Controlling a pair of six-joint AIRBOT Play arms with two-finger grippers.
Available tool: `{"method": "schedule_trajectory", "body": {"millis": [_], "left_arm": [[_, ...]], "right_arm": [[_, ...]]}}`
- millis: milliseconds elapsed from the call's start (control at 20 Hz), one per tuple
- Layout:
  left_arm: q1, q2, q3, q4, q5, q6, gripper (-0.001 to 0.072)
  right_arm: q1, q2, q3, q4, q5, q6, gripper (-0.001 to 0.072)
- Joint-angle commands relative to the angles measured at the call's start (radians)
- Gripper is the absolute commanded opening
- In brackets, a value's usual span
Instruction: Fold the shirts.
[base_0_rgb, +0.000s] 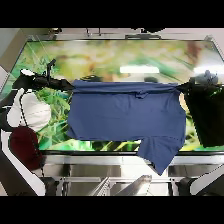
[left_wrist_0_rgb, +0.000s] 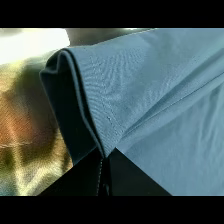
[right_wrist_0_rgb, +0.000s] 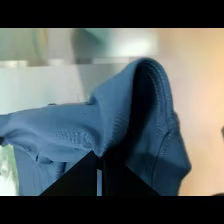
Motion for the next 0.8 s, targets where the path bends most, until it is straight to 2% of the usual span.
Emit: {"method": "schedule_trajectory", "body": {"millis": [0, 100, 150, 200, 300, 350, 400, 600, 700, 750], "left_arm": [[-0.008, 0.000, 0.000, 0.000, 0.007, 0.000, 0.0019], [-0.008, 0.000, 0.001, 0.000, 0.006, -0.024, 0.0024], [-0.004, 0.001, 0.004, 0.000, 0.006, -0.053, 0.0156], [0.006, 0.001, 0.014, 0.000, -0.006, -0.092, 0.0327], [0.031, 0.001, 0.058, 0.000, -0.082, -0.151, 0.0331], [0.050, 0.001, 0.096, 0.001, -0.149, -0.185, 0.0331], [0.067, 0.001, 0.130, 0.001, -0.202, -0.229, 0.0328], [0.113, 0.017, 0.180, 0.002, -0.417, -0.397, 0.0323], [0.111, 0.072, 0.057, 0.002, -0.458, -0.409, 0.0104], [0.106, 0.109, -0.031, 0.005, -0.458, -0.407, 0.0098]], "right_arm": [[0.000, -0.001, 0.000, -0.058, -0.009, 0.016, 0.0018], [0.000, -0.001, 0.000, -0.045, -0.004, 0.016, 0.0043], [-0.001, -0.001, 0.000, -0.021, 0.001, 0.016, 0.0178], [-0.002, 0.000, 0.000, 0.008, 0.014, 0.015, 0.0235], [-0.002, 0.006, 0.009, 0.045, 0.056, -0.003, 0.0224], [-0.002, 0.018, 0.012, 0.044, 0.074, -0.005, 0.0188], [-0.002, 0.033, 0.012, 0.041, 0.084, -0.010, 0.0061], [-0.002, 0.128, 0.012, -0.009, 0.133, -0.009, 0.0063], [0.003, 0.187, 0.010, -0.031, 0.218, -0.008, 0.0018], [0.008, 0.221, 0.002, -0.031, 0.254, -0.008, 0.0018]]}}
